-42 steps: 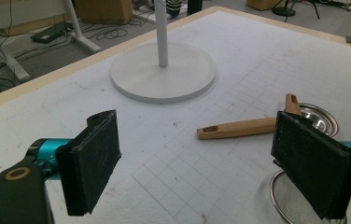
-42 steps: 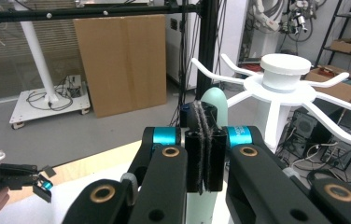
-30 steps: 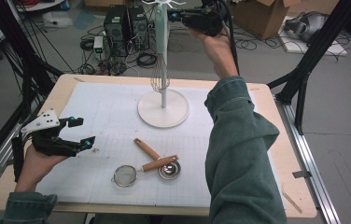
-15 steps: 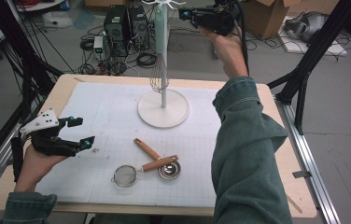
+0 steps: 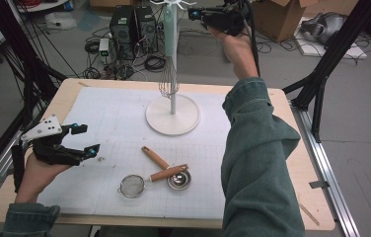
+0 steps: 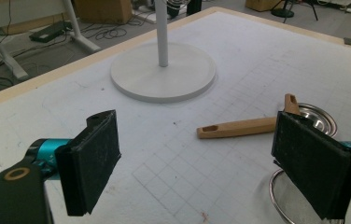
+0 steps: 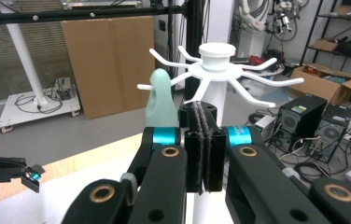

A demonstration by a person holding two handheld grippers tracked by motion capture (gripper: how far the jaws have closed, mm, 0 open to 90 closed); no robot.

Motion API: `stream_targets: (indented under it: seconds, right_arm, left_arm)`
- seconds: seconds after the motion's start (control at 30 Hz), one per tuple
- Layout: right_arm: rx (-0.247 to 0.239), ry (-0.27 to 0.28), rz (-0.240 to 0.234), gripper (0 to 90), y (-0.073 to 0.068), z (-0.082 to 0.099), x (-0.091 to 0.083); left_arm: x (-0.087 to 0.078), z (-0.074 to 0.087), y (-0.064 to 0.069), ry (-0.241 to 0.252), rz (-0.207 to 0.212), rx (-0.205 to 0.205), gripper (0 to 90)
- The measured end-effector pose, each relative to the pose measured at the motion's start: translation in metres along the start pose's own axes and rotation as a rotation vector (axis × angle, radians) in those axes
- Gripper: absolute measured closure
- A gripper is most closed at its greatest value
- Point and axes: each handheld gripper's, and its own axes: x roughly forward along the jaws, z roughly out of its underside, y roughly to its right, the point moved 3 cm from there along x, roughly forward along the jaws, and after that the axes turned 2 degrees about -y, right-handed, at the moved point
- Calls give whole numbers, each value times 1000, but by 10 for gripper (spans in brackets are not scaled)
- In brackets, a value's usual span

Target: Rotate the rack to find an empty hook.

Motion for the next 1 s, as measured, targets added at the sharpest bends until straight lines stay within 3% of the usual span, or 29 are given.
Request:
stream_targets:
  seconds: [1.0]
  right_arm:
    - [-46,-19,0,899,-22,-11,21]
  left_arm:
    - [-2,-1,0,6,0,-2,152]
